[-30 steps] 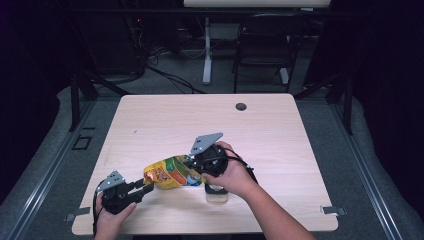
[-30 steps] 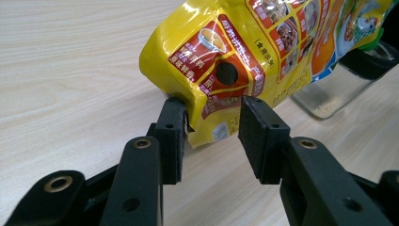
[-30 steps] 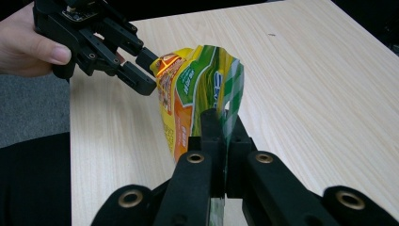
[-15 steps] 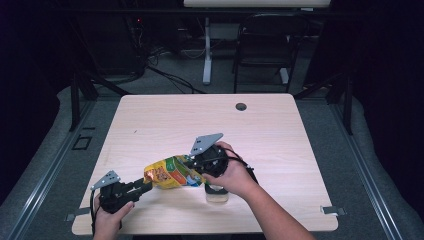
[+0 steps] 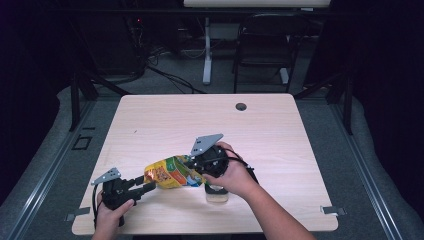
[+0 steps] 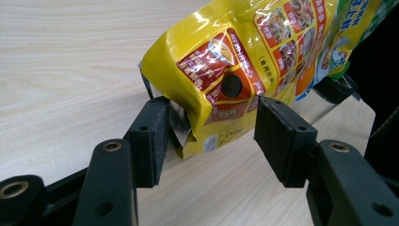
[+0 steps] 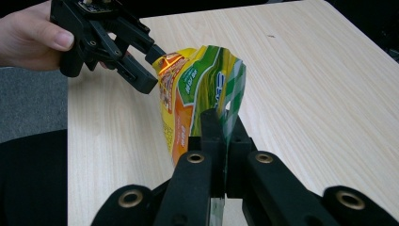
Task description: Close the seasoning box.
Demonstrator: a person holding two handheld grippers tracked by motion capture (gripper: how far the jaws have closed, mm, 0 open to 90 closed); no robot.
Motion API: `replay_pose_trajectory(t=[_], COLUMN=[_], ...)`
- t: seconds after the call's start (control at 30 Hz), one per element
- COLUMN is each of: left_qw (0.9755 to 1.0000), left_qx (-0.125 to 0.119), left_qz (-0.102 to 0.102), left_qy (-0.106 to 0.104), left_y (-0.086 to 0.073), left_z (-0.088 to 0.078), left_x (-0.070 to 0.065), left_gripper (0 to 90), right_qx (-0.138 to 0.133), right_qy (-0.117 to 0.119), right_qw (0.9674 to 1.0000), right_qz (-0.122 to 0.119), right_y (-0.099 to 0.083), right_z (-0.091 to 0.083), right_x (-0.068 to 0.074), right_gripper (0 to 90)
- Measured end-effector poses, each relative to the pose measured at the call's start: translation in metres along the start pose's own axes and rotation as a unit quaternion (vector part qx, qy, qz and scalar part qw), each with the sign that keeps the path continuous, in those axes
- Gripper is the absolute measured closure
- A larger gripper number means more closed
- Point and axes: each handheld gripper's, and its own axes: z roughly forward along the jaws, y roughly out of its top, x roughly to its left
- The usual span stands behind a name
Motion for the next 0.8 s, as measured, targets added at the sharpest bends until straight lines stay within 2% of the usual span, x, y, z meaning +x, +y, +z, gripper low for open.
replay_pose_trajectory(t=[0.13, 0.27, 0.3, 0.43, 0.6, 0.63, 0.8], left_qw=[1.0, 0.9999, 0.9996, 0.9992, 0.999, 0.999, 0.999], left_qx=[-0.003, -0.008, -0.017, -0.026, -0.029, -0.03, -0.029], left_qz=[0.004, -0.009, -0.019, -0.028, -0.033, -0.033, -0.036], left_qy=[0.001, -0.011, -0.013, -0.015, -0.006, 0.001, 0.002], left_y=[-0.001, -0.002, -0.003, -0.003, -0.003, -0.003, -0.004], left_z=[-0.001, -0.005, -0.006, -0.009, -0.011, -0.011, -0.013], left_x=[-0.002, 0.0, 0.001, 0.003, 0.004, 0.004, 0.004], left_gripper=[46.3, 48.7, 49.5, 52.3, 60.1, 61.6, 67.7], right_qx=[0.001, 0.004, 0.006, 0.005, 0.005, 0.005, 0.003], right_qy=[0.001, -0.006, -0.008, -0.008, -0.01, -0.01, -0.012], right_qw=[1.0, 0.9999, 0.9999, 0.9999, 0.9999, 0.9999, 0.9999], right_qz=[-0.001, -0.007, -0.006, -0.005, -0.002, -0.002, -0.001], right_y=[0.0, -0.001, -0.002, -0.003, -0.003, -0.003, -0.003], right_z=[0.0, 0.0, -0.001, -0.002, -0.001, -0.001, -0.001], right_x=[0.0, 0.001, 0.0, -0.001, -0.001, -0.001, 0.0], right_gripper=[90.0, 90.0, 90.0, 90.0, 90.0, 90.0, 90.0])
